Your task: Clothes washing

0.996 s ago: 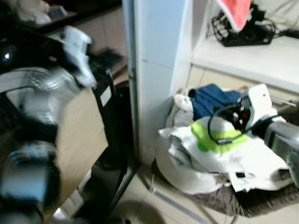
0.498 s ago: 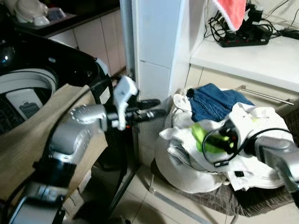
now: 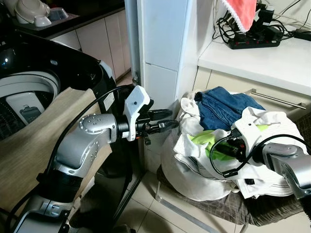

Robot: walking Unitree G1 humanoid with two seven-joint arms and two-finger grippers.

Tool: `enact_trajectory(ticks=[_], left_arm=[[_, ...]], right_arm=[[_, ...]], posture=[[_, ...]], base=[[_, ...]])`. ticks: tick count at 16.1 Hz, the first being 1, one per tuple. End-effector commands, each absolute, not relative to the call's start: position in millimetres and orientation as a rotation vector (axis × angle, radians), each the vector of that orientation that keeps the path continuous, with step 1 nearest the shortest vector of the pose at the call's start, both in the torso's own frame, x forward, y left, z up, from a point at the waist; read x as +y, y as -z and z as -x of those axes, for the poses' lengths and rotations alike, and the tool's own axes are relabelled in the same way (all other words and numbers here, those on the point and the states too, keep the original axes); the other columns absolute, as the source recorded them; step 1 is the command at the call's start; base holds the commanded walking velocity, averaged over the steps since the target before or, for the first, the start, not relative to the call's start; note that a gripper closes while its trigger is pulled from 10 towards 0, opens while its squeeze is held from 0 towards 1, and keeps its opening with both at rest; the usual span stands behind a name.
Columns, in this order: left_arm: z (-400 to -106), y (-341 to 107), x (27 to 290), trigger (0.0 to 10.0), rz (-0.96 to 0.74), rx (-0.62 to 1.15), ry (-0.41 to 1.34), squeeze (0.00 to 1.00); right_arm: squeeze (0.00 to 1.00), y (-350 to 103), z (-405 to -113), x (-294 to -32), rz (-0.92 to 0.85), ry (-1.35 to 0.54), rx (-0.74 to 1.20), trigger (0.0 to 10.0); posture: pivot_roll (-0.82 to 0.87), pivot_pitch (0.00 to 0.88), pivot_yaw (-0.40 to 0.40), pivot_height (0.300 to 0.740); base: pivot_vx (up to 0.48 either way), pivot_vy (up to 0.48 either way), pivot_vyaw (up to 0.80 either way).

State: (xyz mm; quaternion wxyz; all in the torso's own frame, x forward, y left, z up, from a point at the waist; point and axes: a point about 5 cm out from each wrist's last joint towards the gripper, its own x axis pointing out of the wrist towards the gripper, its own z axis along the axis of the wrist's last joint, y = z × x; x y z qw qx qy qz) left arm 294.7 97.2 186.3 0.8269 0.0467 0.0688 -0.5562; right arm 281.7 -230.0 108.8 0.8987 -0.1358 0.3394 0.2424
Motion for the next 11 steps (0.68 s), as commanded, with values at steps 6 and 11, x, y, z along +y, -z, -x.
enact_trajectory(ticks=[6, 11], left_arm=[[-294.7, -191.1, 89.0, 10.0, 0.028, 0.091, 1.109, 0.00], [-293.8, -184.5, 87.6, 10.0, -0.068, 0.096, 1.063, 0.00]], right_arm=[[0.00, -114.1, -283.8, -235.1, 0.296, -0.500, 0.699, 0.0], [0.00, -120.8, -287.0, -233.5, 0.260, -0.510, 0.670, 0.0]], posture=[[-0.14, 0.000, 0.029, 0.740], [-0.14, 0.000, 0.028, 0.740]], base=[[0.000, 0.000, 0.00], [0.000, 0.000, 0.00]])
